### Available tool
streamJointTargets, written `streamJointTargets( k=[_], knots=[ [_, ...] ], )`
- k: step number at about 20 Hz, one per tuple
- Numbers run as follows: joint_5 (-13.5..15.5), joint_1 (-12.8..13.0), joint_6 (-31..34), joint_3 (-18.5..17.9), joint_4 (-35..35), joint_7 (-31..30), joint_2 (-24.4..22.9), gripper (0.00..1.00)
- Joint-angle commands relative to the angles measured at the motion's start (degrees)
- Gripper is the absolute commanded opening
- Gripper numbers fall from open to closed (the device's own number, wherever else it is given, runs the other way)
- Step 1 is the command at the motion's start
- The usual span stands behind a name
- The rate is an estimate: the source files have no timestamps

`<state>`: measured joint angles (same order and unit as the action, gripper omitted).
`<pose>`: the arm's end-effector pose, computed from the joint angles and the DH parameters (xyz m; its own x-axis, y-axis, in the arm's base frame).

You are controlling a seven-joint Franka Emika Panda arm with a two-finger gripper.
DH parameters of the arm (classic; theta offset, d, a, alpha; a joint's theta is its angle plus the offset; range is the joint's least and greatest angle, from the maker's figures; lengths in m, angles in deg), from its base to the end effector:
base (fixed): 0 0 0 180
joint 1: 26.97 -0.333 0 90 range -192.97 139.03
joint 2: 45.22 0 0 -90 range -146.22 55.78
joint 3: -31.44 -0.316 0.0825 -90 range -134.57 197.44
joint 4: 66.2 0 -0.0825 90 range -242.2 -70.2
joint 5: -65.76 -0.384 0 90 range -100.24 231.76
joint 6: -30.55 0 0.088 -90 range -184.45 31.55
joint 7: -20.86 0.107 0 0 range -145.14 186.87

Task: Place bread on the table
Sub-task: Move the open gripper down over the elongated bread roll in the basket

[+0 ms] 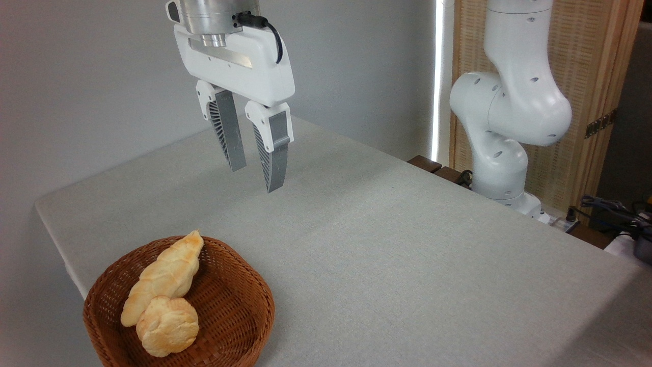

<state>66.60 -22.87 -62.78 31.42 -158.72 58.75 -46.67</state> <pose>0.5506 -0.0408 0.6229 0.7431 -0.6680 0.0401 -0.6681 -0.7440 -0.0126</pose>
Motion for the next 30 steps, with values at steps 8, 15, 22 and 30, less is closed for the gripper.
streamJointTargets(
  k=[8, 15, 22, 30],
  knots=[
    [-0.3, -0.8, 1.3, -0.9, 0.0, 0.5, 0.0, 1.0],
    [2.7, -0.8, -8.2, -0.1, 0.0, -4.6, 2.1, 1.0],
    [2.3, -0.7, -19.9, 4.6, 0.0, -8.3, 7.7, 1.0],
    [5.4, -0.7, -26.9, 5.6, 0.0, -32.9, 15.6, 1.0]
  ],
)
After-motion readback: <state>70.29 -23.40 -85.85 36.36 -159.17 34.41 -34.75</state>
